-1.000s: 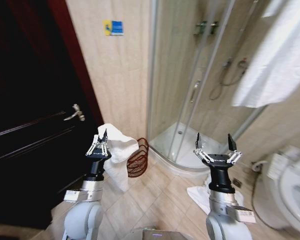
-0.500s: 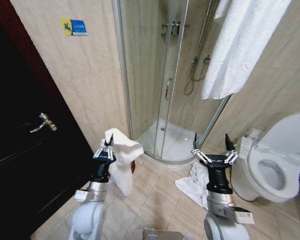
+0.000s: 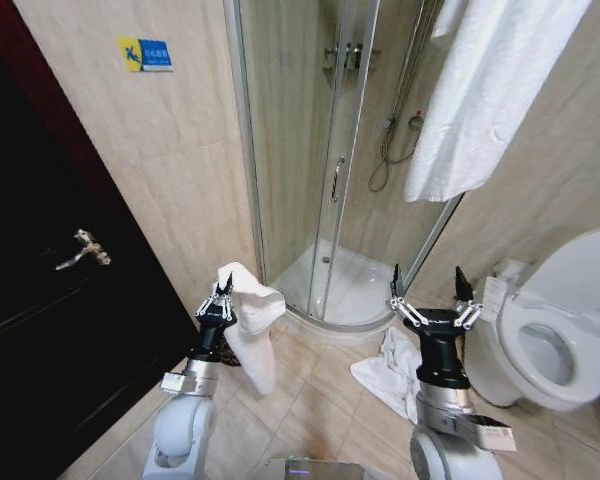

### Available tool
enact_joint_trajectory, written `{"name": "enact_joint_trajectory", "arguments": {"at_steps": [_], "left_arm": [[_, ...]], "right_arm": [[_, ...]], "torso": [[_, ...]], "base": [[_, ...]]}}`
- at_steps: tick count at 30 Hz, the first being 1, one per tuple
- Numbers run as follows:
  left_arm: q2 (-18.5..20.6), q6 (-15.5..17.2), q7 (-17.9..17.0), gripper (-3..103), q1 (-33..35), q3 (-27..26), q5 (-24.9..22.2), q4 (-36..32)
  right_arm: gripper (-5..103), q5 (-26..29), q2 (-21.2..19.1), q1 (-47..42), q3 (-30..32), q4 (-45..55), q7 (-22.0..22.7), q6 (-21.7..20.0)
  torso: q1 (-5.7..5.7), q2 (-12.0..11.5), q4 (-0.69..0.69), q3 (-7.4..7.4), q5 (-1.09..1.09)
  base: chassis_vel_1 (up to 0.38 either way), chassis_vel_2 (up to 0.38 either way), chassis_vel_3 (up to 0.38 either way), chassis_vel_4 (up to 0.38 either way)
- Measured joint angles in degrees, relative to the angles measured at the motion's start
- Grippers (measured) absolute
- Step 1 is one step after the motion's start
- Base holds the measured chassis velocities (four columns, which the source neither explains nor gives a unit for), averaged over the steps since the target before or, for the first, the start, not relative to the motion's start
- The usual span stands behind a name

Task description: Discard the used towel into the hamper.

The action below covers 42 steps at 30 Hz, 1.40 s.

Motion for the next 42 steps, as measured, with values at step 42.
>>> {"name": "enact_joint_trajectory", "arguments": {"at_steps": [42], "left_arm": [[31.05,9.45,-9.19,4,-39.56,4.41,-16.52,26.52]], "right_arm": [[100,1.75,0.61,-2.22,0.88,-0.2,-6.25,10.39]], "torso": [[0.0,-0.01,0.02,0.0,0.0]], "base": [[-0.027,0.032,0.03,-0.031]]}}
